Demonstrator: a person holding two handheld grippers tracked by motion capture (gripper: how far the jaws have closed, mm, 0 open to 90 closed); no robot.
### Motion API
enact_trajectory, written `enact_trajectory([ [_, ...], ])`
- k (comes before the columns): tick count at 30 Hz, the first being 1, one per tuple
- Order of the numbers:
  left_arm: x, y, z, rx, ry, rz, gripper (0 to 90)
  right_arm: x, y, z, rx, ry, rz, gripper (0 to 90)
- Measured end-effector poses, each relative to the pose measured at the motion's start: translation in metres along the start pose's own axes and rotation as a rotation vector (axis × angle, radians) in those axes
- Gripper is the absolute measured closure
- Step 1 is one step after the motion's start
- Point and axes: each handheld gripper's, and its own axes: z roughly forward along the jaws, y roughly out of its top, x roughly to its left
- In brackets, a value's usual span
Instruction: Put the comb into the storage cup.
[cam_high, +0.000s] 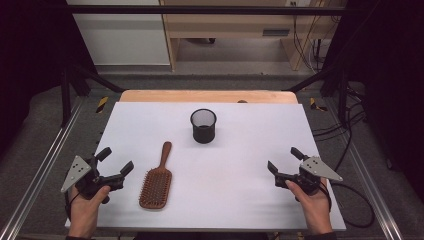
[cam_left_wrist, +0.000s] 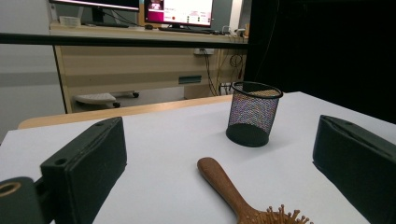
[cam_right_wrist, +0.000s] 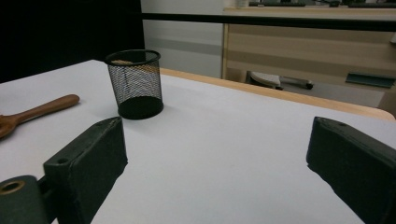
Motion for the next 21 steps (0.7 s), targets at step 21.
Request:
enact_trajectory([
  [21, -0.024, 0.002, 0.012, 0.063, -0.092, 0.006, 22.9, 0.006, 0.002, 0.002, 0.049, 0.017, 0.015, 8.8],
])
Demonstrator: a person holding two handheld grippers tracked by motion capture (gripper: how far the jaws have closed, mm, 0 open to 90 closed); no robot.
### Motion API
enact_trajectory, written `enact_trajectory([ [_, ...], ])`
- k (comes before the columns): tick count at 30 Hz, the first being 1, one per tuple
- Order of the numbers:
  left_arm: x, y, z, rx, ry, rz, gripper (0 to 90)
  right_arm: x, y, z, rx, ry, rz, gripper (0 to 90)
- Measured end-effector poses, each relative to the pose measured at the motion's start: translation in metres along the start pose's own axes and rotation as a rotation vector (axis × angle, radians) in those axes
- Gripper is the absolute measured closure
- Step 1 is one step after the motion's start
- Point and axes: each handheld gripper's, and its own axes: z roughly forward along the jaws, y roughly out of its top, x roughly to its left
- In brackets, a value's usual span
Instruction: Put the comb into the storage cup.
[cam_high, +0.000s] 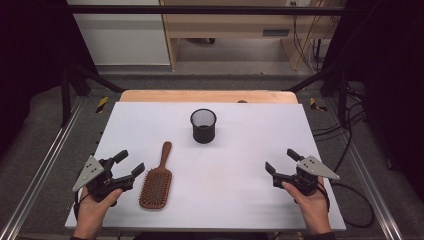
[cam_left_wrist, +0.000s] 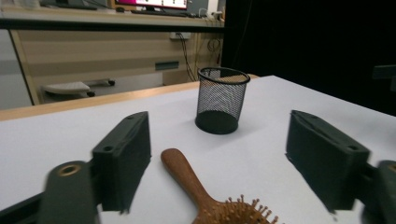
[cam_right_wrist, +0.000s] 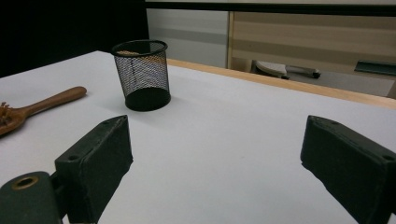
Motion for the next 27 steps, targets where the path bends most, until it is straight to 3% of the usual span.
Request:
enact_trajectory([
  [8, -0.008, -0.003, 0.006, 0.083, -0.011, 0.005, 41.0, 0.002, 0.001, 0.001, -0.002, -0.009, -0.013, 9.4],
  [9, -0.008, -0.002, 0.006, 0.084, -0.007, 0.003, 49.2, 0.003, 0.001, 0.001, 0.0, -0.005, -0.015, 9.4],
  [15, -0.008, 0.002, 0.012, 0.118, -0.006, 0.0, 75.2, 0.003, -0.001, 0.003, 0.012, -0.012, -0.012, 9.4],
  [16, -0.008, 0.004, 0.013, 0.124, -0.015, 0.002, 75.2, 0.004, -0.001, 0.002, 0.017, -0.017, -0.012, 9.4],
  [17, -0.008, 0.007, 0.014, 0.129, -0.011, 0.007, 82.5, 0.004, -0.002, 0.001, 0.016, -0.023, -0.011, 9.4],
  [20, -0.006, 0.015, 0.02, 0.156, -0.043, 0.025, 89.9, 0.004, -0.002, 0.0, 0.006, -0.03, -0.008, 9.7],
  [27, 0.004, 0.032, 0.051, 0.235, -0.091, 0.08, 90.0, 0.001, -0.001, 0.003, 0.004, -0.034, 0.008, 9.8],
])
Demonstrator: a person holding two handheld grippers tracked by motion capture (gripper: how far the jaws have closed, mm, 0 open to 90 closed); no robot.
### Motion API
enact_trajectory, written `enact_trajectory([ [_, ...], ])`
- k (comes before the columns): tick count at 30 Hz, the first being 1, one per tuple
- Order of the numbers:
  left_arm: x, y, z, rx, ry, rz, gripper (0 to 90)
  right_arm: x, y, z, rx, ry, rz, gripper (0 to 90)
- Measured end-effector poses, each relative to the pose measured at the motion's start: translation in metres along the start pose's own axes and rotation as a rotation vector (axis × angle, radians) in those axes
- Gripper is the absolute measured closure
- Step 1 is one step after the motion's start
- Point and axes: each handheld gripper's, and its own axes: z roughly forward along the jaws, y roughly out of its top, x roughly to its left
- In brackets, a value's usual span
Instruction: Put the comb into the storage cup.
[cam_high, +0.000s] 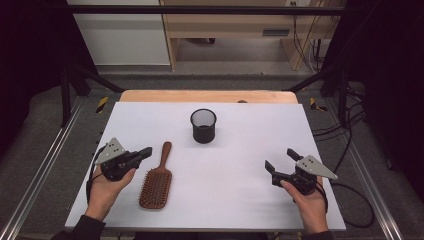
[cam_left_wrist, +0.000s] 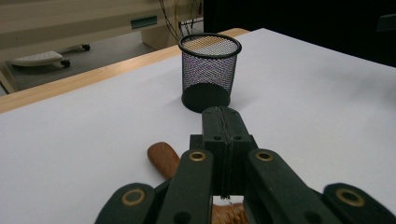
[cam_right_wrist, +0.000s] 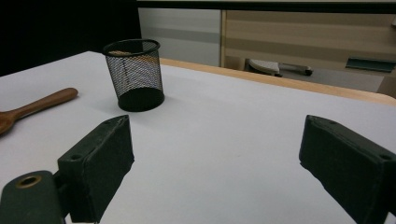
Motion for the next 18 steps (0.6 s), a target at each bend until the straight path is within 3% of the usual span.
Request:
enact_trajectory([
  [5, 0.005, 0.011, 0.017, 0.042, -0.01, 0.023, 90.0, 0.003, -0.001, 0.001, 0.022, 0.02, -0.008, 8.1],
  [8, 0.006, 0.014, 0.026, 0.061, -0.025, 0.014, 90.0, 0.004, -0.002, 0.001, 0.031, 0.023, -0.005, 7.9],
  [15, 0.005, 0.018, 0.047, 0.13, -0.057, 0.064, 90.0, 0.002, -0.002, 0.003, 0.039, 0.017, 0.002, 6.5],
  [18, 0.007, 0.017, 0.054, 0.14, -0.076, 0.053, 90.0, 0.002, -0.001, 0.002, 0.036, 0.026, 0.007, 5.7],
])
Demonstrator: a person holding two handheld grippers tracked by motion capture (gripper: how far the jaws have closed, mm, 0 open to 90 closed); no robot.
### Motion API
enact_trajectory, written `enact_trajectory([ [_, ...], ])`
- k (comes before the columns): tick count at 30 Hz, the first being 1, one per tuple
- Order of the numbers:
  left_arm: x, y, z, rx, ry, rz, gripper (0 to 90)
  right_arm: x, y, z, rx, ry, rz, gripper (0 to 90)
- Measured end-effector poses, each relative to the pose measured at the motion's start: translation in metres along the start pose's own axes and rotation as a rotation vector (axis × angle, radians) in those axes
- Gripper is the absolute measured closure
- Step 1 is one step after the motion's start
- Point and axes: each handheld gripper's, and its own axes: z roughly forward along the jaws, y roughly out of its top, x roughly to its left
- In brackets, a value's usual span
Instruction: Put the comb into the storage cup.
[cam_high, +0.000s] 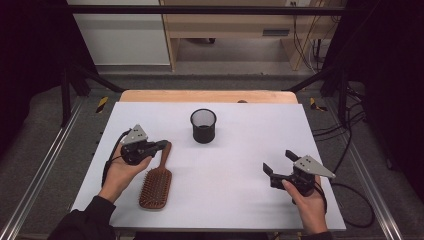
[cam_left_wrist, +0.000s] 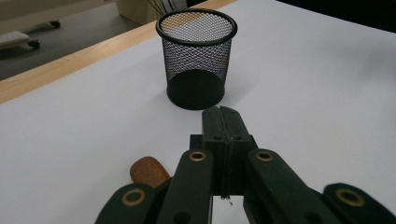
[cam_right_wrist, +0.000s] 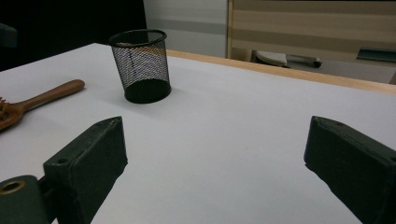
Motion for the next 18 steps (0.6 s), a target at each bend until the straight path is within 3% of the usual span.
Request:
enact_trajectory([
  [7, -0.001, 0.0, 0.017, 0.073, -0.013, 0.024, 90.0, 0.001, -0.001, -0.001, 0.008, 0.004, -0.009, 5.1],
  [18, 0.004, -0.006, 0.033, 0.13, -0.018, 0.027, 90.0, 0.0, -0.002, -0.001, 0.013, -0.004, -0.003, 5.1],
])
